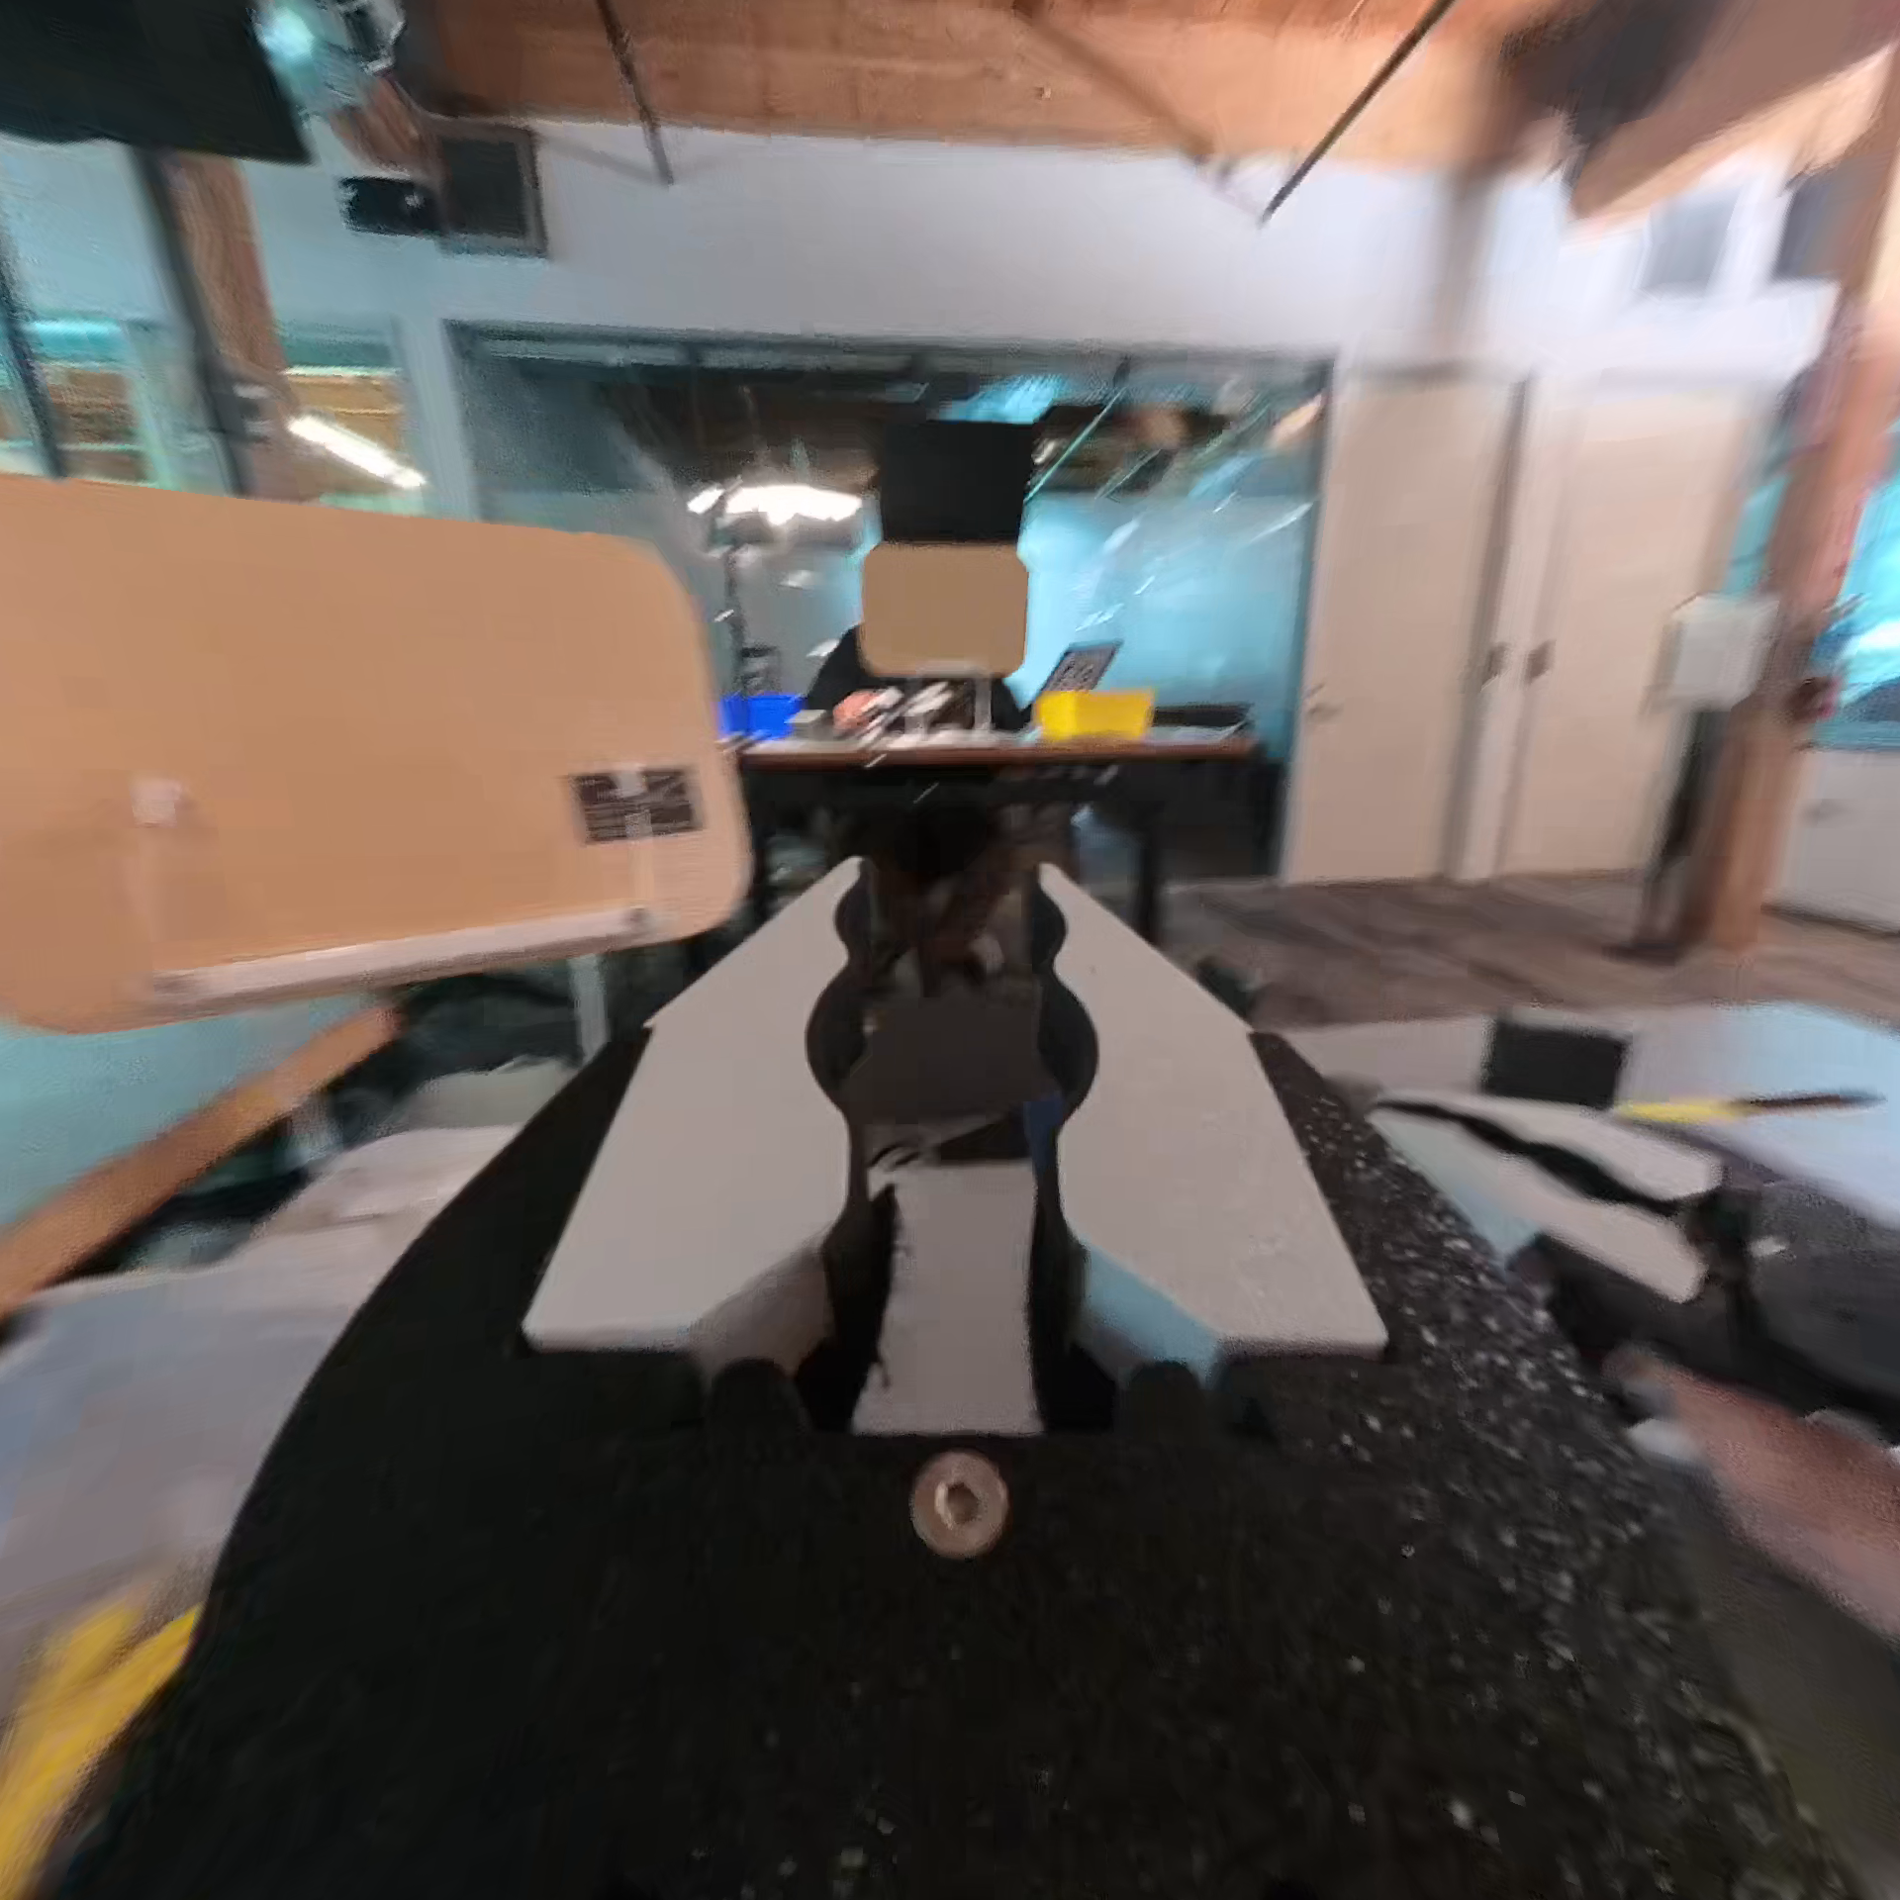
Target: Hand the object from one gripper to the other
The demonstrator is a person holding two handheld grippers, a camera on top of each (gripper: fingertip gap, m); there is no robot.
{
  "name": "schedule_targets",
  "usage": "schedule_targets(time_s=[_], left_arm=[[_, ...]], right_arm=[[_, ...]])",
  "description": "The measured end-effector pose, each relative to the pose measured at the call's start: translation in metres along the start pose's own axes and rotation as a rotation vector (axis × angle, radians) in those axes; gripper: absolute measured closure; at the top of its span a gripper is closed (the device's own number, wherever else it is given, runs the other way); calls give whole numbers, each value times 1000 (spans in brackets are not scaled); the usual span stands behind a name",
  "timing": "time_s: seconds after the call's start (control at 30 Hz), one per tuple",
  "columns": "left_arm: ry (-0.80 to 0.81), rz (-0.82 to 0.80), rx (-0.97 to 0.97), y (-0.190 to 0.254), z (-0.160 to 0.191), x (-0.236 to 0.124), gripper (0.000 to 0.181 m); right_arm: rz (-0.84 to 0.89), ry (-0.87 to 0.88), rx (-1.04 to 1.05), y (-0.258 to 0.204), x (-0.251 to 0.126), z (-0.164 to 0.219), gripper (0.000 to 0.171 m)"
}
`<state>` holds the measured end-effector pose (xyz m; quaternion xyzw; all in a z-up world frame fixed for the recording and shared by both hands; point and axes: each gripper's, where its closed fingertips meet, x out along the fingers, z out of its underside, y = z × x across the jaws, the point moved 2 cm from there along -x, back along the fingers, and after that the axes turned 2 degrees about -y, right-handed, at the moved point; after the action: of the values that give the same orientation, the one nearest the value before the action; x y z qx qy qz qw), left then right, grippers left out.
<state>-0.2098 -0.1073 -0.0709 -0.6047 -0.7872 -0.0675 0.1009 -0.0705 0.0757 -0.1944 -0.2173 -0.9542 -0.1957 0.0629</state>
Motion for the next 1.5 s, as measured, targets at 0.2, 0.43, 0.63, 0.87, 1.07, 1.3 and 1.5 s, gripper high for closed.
schedule_targets(time_s=[0.2, 0.43, 0.63, 0.87, 1.07, 1.3, 1.5], left_arm=[[-588, -94, 10, -117, 60, -42, 89], [-1106, 50, -71, -153, 163, -66, 101], [-1268, 36, -37, -165, 200, -74, 114], [-1116, -35, -51, -175, 158, -72, 127], [-585, 49, -66, -111, 32, -44, 127], [-164, 115, 291, 34, 9, 13, 127], [175, 162, 632, 120, 87, 47, 127]], right_arm=[[-31, -5, 29, -5, 3, 1, 166], [-44, -29, 58, -5, 5, 5, 166], [-60, -38, 70, -7, 7, 7, 166], [-66, -38, 100, -6, 7, 7, 166], [-109, -19, 115, -11, 7, 3, 166], [-236, 19, 202, -15, 2, -3, 159], [-498, 95, 565, 1, -14, -10, 156]])
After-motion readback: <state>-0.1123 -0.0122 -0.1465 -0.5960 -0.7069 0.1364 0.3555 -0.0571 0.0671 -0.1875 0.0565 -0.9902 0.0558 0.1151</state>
